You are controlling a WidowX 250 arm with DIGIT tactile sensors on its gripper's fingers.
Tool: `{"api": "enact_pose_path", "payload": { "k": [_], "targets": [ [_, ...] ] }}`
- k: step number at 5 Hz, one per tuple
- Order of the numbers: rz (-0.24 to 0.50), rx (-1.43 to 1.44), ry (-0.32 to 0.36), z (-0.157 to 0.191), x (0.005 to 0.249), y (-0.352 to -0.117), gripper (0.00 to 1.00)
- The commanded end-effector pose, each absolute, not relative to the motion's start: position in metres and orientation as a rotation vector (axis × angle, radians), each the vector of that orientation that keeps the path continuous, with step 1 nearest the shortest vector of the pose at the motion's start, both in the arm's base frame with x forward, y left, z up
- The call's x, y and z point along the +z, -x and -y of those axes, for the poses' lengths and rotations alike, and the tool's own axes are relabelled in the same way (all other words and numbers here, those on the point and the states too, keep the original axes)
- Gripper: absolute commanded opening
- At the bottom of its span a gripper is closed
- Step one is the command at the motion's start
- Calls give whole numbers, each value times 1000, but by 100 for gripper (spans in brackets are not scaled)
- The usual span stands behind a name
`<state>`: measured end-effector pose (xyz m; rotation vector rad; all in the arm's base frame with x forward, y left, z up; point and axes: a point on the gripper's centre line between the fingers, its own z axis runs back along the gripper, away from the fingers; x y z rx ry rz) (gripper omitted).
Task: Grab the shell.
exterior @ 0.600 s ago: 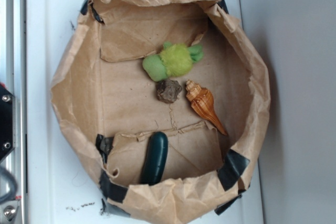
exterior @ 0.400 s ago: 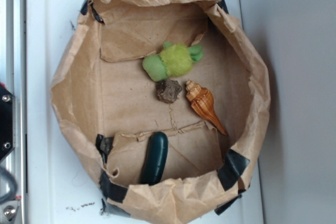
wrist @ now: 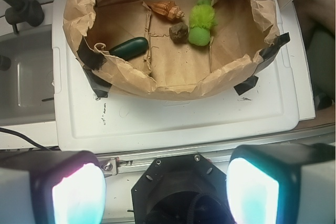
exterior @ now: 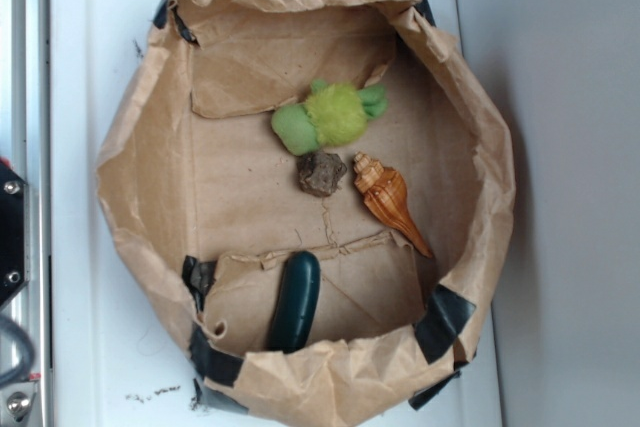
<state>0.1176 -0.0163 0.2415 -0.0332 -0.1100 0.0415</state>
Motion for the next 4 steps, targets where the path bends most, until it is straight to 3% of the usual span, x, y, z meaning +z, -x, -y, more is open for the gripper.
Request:
{"api": "enact_pose_path", "payload": {
  "k": [1, 3, 4],
  "targets": [
    [77, -102, 79, 13, 245, -159, 100],
    [16, -477, 165, 17, 243, -238, 100],
    [16, -477, 165, 17, 243, -238, 100]
  ]
}}
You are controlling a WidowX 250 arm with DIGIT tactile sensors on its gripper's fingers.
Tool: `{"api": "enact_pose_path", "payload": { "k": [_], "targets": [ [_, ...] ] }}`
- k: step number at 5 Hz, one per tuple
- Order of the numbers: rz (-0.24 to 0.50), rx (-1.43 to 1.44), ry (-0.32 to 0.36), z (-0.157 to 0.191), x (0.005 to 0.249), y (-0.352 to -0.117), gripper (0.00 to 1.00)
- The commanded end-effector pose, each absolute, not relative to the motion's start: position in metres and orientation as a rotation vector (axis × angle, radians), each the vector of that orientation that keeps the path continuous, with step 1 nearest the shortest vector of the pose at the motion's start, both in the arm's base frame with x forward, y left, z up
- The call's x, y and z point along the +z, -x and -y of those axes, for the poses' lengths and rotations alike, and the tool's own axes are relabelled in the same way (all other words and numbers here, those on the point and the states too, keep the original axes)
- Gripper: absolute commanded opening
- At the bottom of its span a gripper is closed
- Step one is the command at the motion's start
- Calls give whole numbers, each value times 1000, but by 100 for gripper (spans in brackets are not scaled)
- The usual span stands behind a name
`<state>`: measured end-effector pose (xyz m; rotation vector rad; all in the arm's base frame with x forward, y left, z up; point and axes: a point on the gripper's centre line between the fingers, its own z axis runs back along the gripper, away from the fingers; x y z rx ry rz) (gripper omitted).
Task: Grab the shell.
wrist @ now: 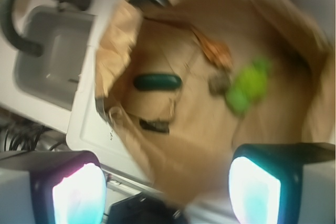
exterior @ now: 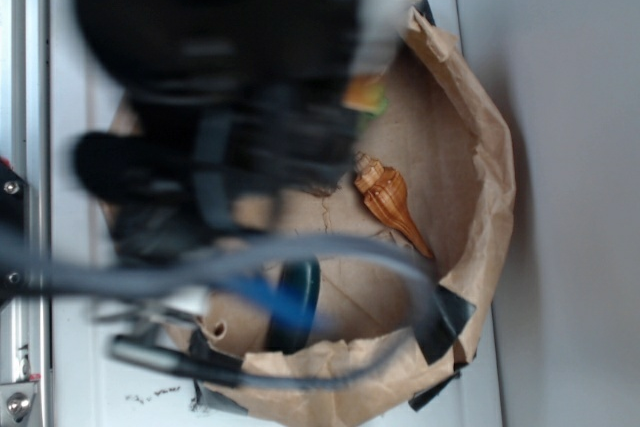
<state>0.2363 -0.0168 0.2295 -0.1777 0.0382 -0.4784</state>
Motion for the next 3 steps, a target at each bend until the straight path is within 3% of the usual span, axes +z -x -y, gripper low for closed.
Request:
{"api": "enact_pose_path", "payload": {
  "k": [1, 2, 3],
  "targets": [
    [16, -477, 165, 17, 243, -238, 100],
    [142, -656, 155, 19, 200, -227, 100],
    [195, -729, 107, 9, 156, -250, 100]
  ]
}}
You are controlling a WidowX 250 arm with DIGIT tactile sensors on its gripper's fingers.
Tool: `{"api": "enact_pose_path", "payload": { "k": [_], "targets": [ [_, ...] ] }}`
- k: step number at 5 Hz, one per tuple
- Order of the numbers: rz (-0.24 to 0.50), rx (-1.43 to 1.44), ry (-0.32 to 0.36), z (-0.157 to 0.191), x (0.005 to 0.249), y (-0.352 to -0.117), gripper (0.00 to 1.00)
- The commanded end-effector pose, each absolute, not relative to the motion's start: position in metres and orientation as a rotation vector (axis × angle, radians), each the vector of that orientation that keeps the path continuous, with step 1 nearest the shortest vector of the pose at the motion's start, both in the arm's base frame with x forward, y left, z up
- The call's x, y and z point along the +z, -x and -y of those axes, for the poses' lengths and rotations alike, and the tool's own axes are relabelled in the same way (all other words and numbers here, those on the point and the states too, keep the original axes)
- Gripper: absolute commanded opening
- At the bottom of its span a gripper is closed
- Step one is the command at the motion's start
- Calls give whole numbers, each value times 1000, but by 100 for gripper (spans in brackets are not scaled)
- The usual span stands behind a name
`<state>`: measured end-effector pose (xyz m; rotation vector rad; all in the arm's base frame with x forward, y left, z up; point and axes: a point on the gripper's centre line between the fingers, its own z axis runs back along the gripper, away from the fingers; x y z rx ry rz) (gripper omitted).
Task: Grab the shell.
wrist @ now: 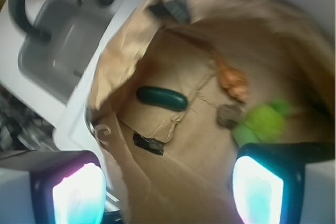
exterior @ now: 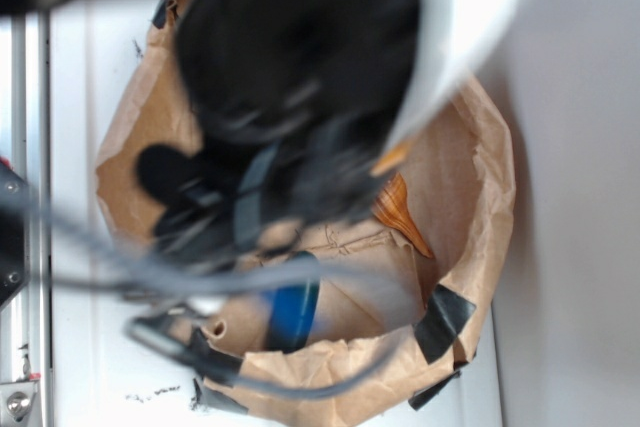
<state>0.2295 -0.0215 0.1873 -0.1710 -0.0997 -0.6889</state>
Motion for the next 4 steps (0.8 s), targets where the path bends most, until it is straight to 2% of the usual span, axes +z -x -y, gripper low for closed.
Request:
{"api": "enact_pose_path", "payload": {
  "k": [1, 2, 3, 4],
  "targets": [
    [172, -772, 95, 6, 134, -259, 100],
    [139, -725, 75, 2, 126, -273, 100],
    [140, -739, 40, 9, 110, -283, 100],
    [168, -757, 33, 13, 102, -285, 100]
  ]
}}
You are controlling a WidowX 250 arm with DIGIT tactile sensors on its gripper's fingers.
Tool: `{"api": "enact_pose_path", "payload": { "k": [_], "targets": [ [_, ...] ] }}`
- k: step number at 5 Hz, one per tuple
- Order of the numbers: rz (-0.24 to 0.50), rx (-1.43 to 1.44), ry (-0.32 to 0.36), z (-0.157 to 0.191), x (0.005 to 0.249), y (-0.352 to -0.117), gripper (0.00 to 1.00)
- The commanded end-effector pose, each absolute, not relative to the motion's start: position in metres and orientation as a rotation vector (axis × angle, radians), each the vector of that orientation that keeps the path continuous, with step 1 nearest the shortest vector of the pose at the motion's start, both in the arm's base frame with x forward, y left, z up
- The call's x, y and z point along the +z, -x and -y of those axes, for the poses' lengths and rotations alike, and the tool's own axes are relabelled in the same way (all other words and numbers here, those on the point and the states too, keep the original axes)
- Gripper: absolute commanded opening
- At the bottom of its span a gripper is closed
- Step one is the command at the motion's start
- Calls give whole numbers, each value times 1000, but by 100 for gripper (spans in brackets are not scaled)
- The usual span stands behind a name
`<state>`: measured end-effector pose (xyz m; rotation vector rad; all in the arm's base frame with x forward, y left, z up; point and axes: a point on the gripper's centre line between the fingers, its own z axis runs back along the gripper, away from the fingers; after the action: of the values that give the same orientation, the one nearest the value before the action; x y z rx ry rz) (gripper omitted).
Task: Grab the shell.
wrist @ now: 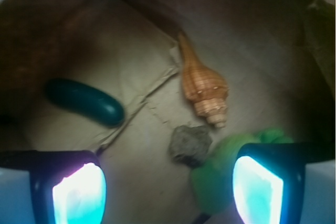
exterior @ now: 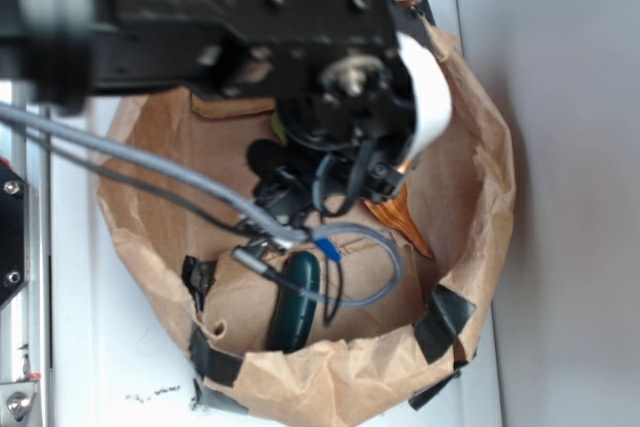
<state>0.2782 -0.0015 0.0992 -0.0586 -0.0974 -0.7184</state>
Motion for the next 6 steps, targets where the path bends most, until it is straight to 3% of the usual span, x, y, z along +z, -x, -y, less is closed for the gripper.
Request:
{"api": "enact_pose_path", "payload": {
  "k": [1, 3, 4, 6],
  "targets": [
    [193, -737, 20, 20, 95, -297, 100],
    [204, -763, 40, 34, 78, -310, 100],
    [177, -775, -8, 35, 51, -314, 100],
    [131, -749, -62, 27, 24, -325, 100]
  ]
}}
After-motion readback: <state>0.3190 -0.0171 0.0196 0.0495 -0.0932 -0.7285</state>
